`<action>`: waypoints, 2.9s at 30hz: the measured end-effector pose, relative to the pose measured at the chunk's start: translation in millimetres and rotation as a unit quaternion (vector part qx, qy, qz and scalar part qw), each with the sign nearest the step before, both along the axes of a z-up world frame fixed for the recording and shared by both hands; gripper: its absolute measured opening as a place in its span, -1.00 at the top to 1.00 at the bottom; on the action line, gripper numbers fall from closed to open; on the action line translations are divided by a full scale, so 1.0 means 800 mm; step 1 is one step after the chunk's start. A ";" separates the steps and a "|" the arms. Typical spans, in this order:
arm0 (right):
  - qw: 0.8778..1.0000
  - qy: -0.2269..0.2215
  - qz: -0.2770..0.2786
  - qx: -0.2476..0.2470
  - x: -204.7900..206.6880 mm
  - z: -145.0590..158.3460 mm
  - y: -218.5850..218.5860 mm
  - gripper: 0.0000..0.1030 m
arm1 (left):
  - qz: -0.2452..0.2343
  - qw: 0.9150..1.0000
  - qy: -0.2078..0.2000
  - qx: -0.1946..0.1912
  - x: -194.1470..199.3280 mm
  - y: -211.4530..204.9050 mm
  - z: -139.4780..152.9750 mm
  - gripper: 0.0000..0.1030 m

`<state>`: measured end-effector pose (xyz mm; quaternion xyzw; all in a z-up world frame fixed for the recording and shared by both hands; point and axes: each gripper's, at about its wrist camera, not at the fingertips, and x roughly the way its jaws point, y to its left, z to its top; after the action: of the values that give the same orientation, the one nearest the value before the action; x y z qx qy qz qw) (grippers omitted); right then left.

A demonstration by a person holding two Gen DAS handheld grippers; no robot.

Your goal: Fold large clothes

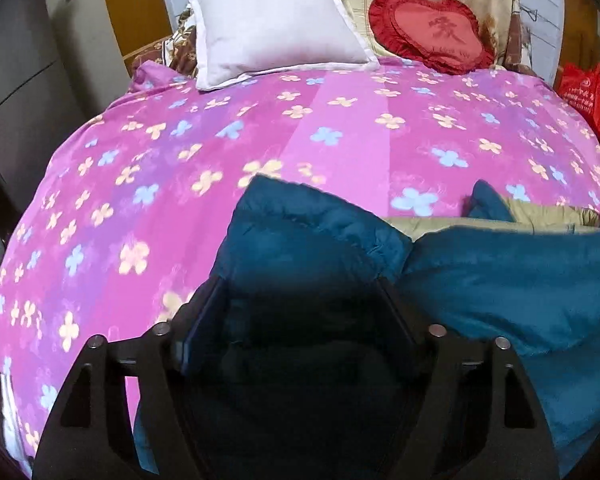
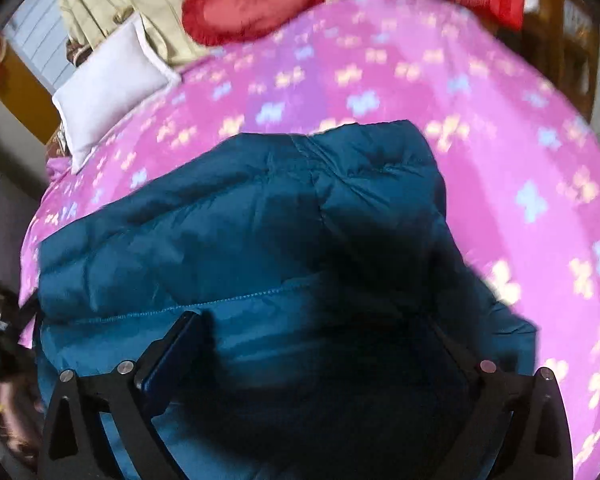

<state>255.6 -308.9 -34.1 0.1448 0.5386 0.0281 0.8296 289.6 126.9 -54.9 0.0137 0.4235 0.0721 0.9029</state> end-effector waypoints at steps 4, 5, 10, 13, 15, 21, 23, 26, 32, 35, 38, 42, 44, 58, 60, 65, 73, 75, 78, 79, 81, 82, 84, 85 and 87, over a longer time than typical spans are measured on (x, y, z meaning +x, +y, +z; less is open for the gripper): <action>0.998 -0.031 0.021 -0.052 0.000 -0.007 0.010 -1.00 | 0.030 0.999 -0.020 -0.024 -0.020 0.019 -0.003 -0.51; 0.998 -0.039 0.023 -0.054 0.001 -0.011 0.009 -1.00 | 0.033 0.999 -0.022 -0.027 -0.021 0.020 -0.003 -0.51; 0.996 -0.058 0.013 -0.064 0.008 -0.021 0.003 -1.00 | 0.045 0.998 -0.021 -0.031 -0.022 0.021 0.006 -0.53; 0.996 -0.059 0.013 -0.067 0.010 -0.022 0.003 -1.00 | 0.040 0.995 -0.084 -0.029 -0.046 0.016 0.044 -0.53; 0.996 -0.051 0.013 -0.071 0.012 -0.021 0.005 -1.00 | 0.021 0.993 -0.103 -0.058 -0.062 0.008 0.065 -0.53; 0.992 -0.115 0.007 -0.055 -0.011 0.053 0.035 -0.96 | -0.036 0.997 -0.031 -0.057 -0.056 -0.036 0.026 -0.53; 0.987 -0.146 0.047 -0.053 -0.016 0.077 0.065 -1.00 | -0.032 0.998 -0.025 -0.038 -0.055 -0.047 0.011 -0.54; 0.985 -0.124 0.087 -0.087 -0.003 0.056 0.095 -1.00 | -0.031 0.999 -0.033 -0.026 -0.057 -0.054 0.008 -0.55; 0.996 -0.060 0.057 -0.041 0.031 -0.010 0.064 -1.00 | -0.024 0.997 -0.037 -0.062 -0.057 -0.041 0.001 -0.62; 0.998 -0.050 0.028 -0.034 0.031 -0.016 0.049 -1.00 | -0.022 0.997 -0.041 -0.062 -0.059 -0.041 -0.001 -0.63; 0.997 -0.050 0.030 -0.053 0.022 -0.006 0.054 -0.96 | -0.020 0.998 -0.037 -0.043 -0.057 -0.048 -0.003 -0.64; 0.990 -0.129 0.050 -0.033 -0.023 0.054 0.073 -0.92 | -0.014 0.999 -0.033 -0.002 -0.058 -0.056 0.007 -0.62; 0.978 -0.196 0.031 -0.068 -0.065 0.088 0.075 -0.93 | -0.006 0.998 -0.061 0.012 -0.071 -0.061 0.031 -0.57; 0.990 -0.088 0.027 -0.104 -0.109 0.018 0.051 -1.00 | -0.057 0.994 0.090 -0.013 -0.009 -0.190 -0.003 -0.73; 0.991 -0.090 0.031 -0.094 -0.111 0.015 0.046 -1.00 | -0.061 0.994 0.088 -0.013 -0.007 -0.189 -0.009 -0.77; 0.989 -0.110 0.035 -0.091 -0.119 0.008 0.047 -1.00 | -0.054 0.996 0.066 -0.023 -0.021 -0.183 0.010 -0.77; 0.983 -0.130 0.041 -0.121 -0.130 0.013 0.051 -1.00 | -0.063 0.997 -0.033 -0.028 -0.108 -0.072 0.087 -0.77; 0.981 -0.149 0.033 -0.122 -0.143 0.028 0.050 -1.00 | -0.040 0.997 -0.050 -0.033 -0.140 -0.017 0.087 -0.77; 0.977 -0.185 0.034 -0.101 -0.178 0.055 0.044 -1.00 | -0.005 0.997 -0.056 -0.048 -0.175 0.054 0.072 -0.77; 0.976 -0.190 0.036 -0.097 -0.188 0.060 0.043 -1.00 | 0.004 0.997 -0.048 -0.055 -0.182 0.074 0.063 -0.77; 0.973 -0.204 0.042 -0.098 -0.210 0.062 0.039 -1.00 | 0.019 0.996 -0.026 -0.079 -0.195 0.112 0.044 -0.77; 0.971 -0.206 0.039 -0.112 -0.220 0.060 0.036 -1.00 | 0.022 0.995 -0.021 -0.093 -0.201 0.125 0.037 -0.77; 0.970 -0.200 0.028 -0.138 -0.229 0.052 0.028 -1.00 | 0.018 0.993 -0.018 -0.112 -0.208 0.134 0.030 -0.77; 0.970 -0.200 0.019 -0.138 -0.232 0.050 0.021 -1.00 | 0.016 0.993 -0.018 -0.118 -0.210 0.135 0.029 -0.77; 0.971 -0.210 0.002 -0.113 -0.236 0.050 0.001 -1.00 | 0.008 0.992 -0.014 -0.125 -0.204 0.131 0.028 -0.77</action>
<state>66.4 -308.3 6.0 0.0396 0.3526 -0.0015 0.9349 126.2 231.9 -32.9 -0.1037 0.4164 0.0265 0.9029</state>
